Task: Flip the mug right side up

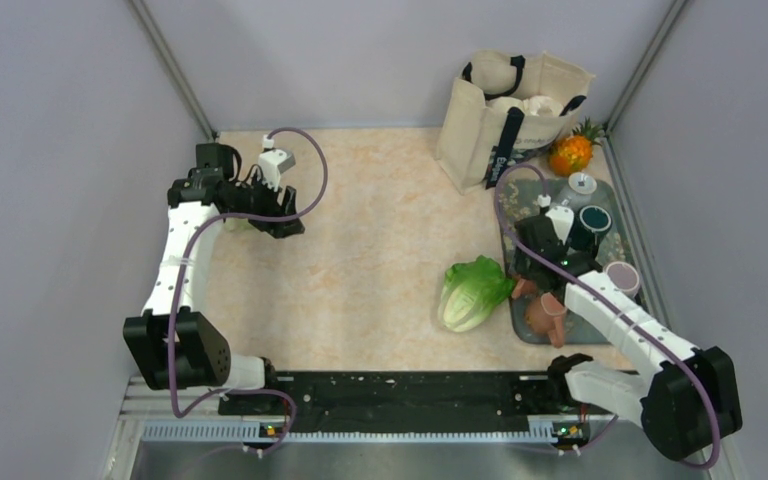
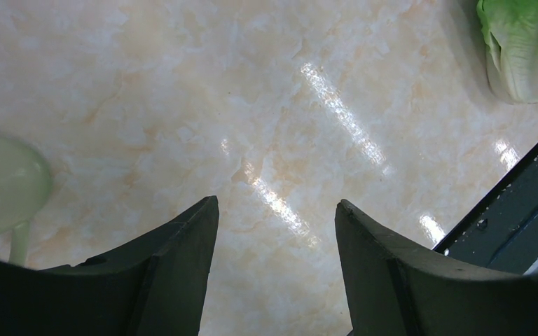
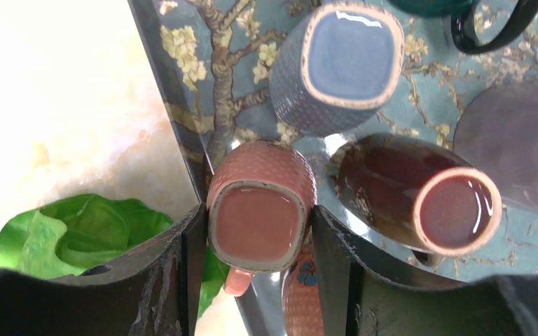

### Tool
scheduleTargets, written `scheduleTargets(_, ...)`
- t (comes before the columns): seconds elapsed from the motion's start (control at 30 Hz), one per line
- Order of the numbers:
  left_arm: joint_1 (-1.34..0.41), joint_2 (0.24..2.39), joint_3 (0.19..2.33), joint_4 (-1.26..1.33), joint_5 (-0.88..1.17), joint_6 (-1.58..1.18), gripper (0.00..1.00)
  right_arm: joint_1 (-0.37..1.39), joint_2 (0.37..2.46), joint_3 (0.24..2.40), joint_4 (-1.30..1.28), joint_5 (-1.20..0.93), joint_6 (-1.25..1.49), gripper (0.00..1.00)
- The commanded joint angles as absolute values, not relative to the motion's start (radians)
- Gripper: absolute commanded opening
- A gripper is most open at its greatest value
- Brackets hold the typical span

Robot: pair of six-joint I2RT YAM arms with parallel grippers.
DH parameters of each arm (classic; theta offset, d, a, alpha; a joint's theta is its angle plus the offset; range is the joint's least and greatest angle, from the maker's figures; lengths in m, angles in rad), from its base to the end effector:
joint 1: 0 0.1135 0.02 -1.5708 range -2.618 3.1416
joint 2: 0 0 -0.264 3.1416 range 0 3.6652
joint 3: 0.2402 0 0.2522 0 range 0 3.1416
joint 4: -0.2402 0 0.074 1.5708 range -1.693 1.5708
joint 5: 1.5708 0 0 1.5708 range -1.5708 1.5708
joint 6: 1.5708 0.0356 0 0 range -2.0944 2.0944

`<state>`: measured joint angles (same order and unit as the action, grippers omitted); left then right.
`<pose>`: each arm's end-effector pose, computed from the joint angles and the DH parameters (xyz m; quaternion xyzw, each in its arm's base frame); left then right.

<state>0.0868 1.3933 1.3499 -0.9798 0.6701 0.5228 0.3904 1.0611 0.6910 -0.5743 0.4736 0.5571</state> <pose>0.2747 0.0017 0.3357 0.2835 0.8685 -0.2253 0.3386 0.1941 0.0623 0.2257 0.1490 0.9156 -0.0620 0.3683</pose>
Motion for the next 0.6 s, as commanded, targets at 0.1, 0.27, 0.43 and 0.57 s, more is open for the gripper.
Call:
scheduleTargets(0.1, 0.087, 1.365, 1.358, -0.972, 0.696, 0.53, 0.67, 0.396, 1.119, 0.699, -0.36, 0.495, 0.426, 0.34)
scheduleTargets(0.27, 0.087, 1.388, 1.37, -0.966, 0.682, 0.515, 0.67, 0.302, 1.208, 0.73, -0.15, 0.341, 0.303, 0.33)
scheduleTargets(0.43, 0.086, 1.384, 1.368, -0.971, 0.681, 0.516, 0.67, 0.209, 1.37, 0.793, -0.02, 0.236, 0.261, 0.32)
scheduleTargets(0.57, 0.087, 1.376, 1.357, -0.969, 0.664, 0.523, 0.67, 0.171, 1.461, 0.842, 0.07, 0.171, 0.226, 0.36)
